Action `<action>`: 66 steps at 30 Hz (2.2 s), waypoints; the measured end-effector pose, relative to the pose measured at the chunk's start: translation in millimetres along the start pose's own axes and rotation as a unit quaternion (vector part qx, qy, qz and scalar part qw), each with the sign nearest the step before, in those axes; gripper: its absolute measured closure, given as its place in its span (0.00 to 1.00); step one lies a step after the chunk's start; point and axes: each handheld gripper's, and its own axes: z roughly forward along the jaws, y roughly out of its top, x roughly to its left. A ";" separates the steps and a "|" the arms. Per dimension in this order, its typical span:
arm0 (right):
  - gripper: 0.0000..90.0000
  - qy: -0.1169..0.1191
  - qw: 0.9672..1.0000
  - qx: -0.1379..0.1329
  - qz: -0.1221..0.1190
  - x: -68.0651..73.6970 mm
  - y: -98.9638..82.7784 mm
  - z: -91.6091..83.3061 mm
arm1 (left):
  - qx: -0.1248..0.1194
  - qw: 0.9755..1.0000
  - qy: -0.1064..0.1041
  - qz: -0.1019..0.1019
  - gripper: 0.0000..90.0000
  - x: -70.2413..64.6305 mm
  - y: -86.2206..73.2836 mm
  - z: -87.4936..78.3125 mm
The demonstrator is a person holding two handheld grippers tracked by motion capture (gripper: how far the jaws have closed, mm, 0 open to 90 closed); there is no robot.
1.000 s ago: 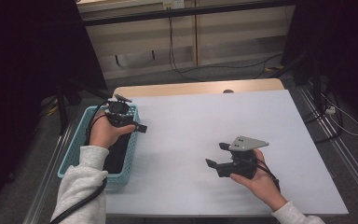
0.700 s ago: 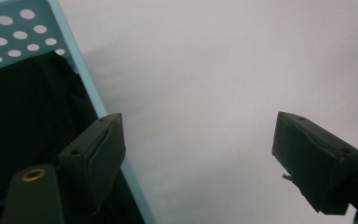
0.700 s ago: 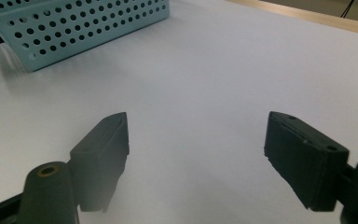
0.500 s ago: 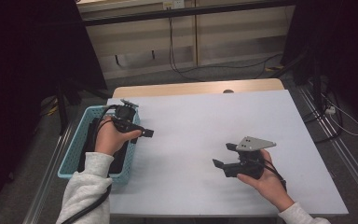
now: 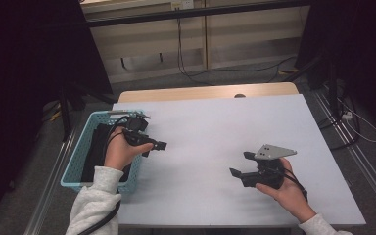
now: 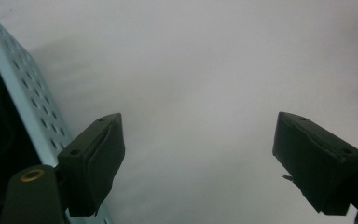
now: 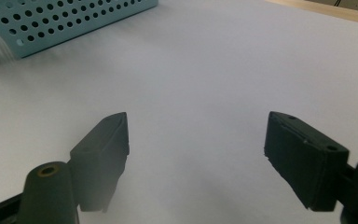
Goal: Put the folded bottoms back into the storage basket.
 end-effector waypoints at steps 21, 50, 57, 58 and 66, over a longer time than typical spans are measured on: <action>0.24 -0.008 1.000 0.014 0.002 -11.7 -13.3 -16.6 | -0.020 0.999 -0.029 0.009 0.18 -12.6 -29.6 15.2; 0.23 -0.015 0.999 0.025 0.015 -22.0 -26.5 -33.6 | -0.023 0.998 -0.052 0.011 0.14 -25.6 -59.1 30.9; 0.23 -0.017 0.999 0.027 0.018 -24.6 -30.3 -37.4 | -0.030 0.998 -0.055 0.018 0.14 -26.6 -64.6 32.1; 0.23 -0.017 0.999 0.028 0.018 -24.9 -30.8 -37.8 | -0.030 0.998 -0.057 0.017 0.14 -26.6 -65.5 32.4; 0.23 -0.019 0.999 0.031 0.019 -25.9 -32.9 -41.5 | -0.033 0.998 -0.054 0.028 0.13 -28.4 -71.4 34.6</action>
